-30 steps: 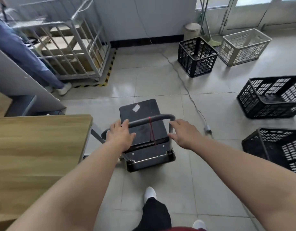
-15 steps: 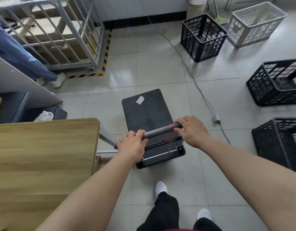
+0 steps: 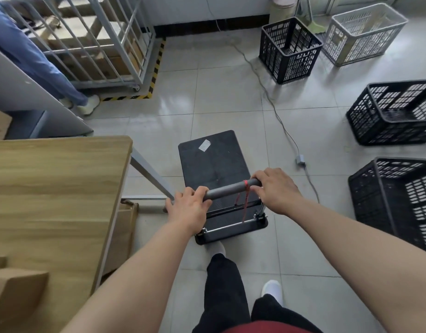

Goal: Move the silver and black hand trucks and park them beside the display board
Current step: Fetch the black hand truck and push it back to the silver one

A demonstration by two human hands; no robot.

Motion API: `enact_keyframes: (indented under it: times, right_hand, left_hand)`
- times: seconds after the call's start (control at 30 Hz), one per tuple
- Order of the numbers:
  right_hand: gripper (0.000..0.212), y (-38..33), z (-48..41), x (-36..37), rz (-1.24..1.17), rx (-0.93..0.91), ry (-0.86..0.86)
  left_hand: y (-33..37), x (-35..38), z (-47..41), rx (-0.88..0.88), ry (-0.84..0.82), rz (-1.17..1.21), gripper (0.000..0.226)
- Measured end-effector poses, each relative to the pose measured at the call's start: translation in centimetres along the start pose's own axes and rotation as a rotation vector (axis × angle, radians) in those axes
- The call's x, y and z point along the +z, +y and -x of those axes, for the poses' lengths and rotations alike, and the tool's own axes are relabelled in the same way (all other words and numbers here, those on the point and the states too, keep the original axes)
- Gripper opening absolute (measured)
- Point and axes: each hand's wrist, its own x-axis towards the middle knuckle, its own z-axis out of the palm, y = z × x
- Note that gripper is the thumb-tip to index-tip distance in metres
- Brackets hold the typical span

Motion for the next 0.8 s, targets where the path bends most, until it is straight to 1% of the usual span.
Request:
enact_keyframes:
  times: [0.07, 0.27, 0.4, 0.8]
  right_hand:
    - [0.029, 1.2, 1.8, 0.0, 0.012, -0.012, -0.018]
    - [0.029, 1.9, 8.3, 0.9, 0.0, 0.026, -0.015]
    - [0.03, 1.5, 12.4, 1.9, -0.026, 0.105, -0.017]
    - [0.03, -1.8, 27.2, 8.6, -0.031, 0.39, 0.076]
  left_hand:
    - [1.1, 1.0, 1.9, -0.008, 0.009, 0.023, 0.023]
    - [2.3, 2.6, 6.9, 0.029, -0.052, -0.016, 0.027]
    - [2.1, 3.0, 9.3, 0.088, -0.105, -0.035, 0.029]
    - [-0.2, 6.7, 18.0, 0.361, -0.149, -0.141, 0.027]
